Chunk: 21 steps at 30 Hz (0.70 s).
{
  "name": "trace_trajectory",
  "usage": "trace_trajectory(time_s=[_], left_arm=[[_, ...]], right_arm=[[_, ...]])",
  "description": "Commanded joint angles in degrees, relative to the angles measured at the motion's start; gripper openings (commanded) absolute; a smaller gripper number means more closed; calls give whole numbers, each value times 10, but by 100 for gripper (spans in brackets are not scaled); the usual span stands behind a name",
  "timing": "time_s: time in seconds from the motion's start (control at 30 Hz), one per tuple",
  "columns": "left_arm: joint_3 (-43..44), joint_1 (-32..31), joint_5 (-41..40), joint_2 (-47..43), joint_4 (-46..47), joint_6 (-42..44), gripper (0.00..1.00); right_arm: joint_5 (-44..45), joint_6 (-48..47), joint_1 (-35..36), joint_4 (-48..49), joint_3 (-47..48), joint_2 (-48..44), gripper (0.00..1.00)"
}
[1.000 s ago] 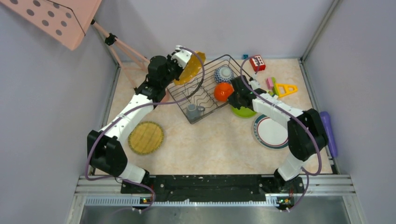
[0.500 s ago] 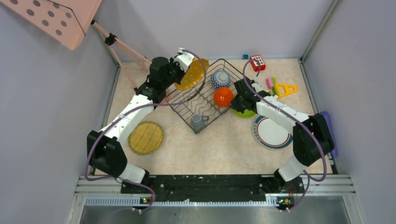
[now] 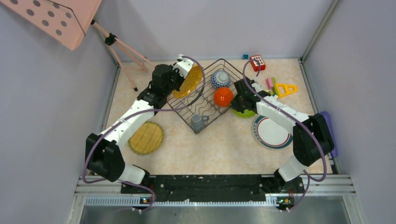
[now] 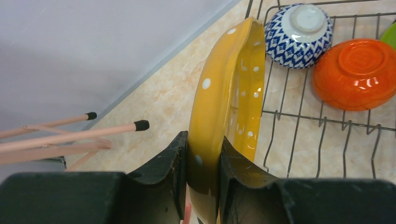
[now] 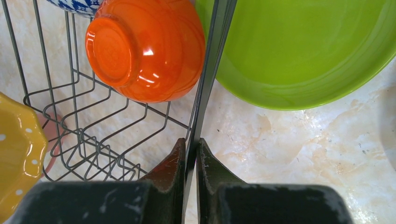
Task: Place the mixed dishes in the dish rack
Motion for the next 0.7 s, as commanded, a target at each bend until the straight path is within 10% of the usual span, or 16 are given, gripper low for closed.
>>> trace_trajectory(time_s=[0.0, 0.33, 0.37, 0.4, 0.67], left_arm=[[-2, 1, -39, -7, 144, -12, 0], [-32, 1, -29, -10, 121, -40, 0], [-36, 1, -30, -12, 120, -40, 0], [-40, 1, -32, -12, 120, -40, 0], [-64, 1, -38, 3, 139, -55, 0]], right_arm=[[0, -28, 5, 46, -1, -30, 0], [16, -39, 5, 46, 8, -50, 0], [17, -40, 5, 44, 10, -50, 32], [15, -44, 5, 44, 13, -50, 90], [16, -45, 5, 39, 22, -55, 99]])
